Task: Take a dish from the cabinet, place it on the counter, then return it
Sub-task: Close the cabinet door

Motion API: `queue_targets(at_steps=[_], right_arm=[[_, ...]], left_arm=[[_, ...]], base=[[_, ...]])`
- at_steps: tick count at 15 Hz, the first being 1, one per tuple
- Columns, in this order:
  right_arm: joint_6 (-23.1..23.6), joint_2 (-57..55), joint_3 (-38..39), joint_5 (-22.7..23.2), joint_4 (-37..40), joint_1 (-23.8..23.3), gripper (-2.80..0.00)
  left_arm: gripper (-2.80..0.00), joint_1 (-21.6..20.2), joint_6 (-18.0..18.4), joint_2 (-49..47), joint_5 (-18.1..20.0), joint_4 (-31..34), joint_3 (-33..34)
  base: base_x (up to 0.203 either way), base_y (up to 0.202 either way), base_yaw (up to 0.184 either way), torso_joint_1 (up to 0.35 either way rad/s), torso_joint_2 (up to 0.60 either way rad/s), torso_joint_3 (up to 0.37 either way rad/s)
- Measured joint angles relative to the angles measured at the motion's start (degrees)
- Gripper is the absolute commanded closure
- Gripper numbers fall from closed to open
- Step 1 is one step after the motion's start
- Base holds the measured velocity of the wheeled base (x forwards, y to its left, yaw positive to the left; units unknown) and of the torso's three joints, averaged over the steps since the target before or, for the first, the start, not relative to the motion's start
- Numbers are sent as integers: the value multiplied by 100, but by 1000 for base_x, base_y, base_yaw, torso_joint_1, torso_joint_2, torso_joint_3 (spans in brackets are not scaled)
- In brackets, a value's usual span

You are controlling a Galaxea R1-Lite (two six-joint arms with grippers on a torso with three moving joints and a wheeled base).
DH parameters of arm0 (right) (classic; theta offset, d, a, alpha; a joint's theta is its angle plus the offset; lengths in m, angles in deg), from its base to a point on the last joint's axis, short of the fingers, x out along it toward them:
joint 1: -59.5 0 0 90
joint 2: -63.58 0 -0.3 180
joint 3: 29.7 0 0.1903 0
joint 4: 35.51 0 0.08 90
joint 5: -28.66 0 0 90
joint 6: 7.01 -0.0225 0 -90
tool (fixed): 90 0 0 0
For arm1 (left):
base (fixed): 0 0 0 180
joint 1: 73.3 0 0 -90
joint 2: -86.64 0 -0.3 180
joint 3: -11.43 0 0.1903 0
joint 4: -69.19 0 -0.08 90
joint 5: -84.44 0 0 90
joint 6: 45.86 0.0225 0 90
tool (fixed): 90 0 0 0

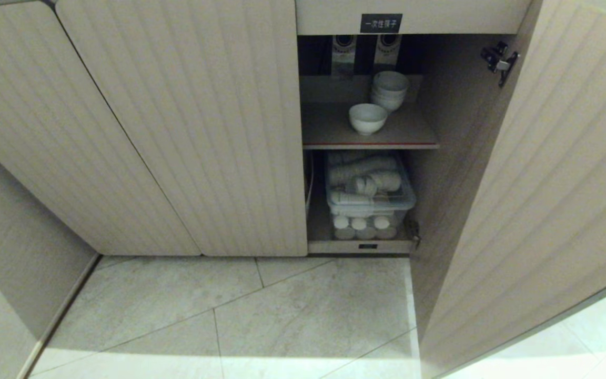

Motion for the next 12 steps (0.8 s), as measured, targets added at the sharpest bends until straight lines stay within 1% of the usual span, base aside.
queue_targets(at_steps=[3,5,10,12], right_arm=[[-231,-7,13,1,-9,134,0],[-278,-11,39,-6,-2,222,0],[-576,-85,9,-18,-79,828,0],[-761,-188,-24,-18,-90,926,0]], left_arm=[[0,0,-2,0,0,0,0],[0,0,0,0,2,0,0],[0,0,0,0,2,-2,0],[0,0,2,0,2,0,0]], base=[[0,0,0,0,0,0],[0,0,0,0,0,0],[0,0,0,0,0,0],[0,0,0,0,0,0]])
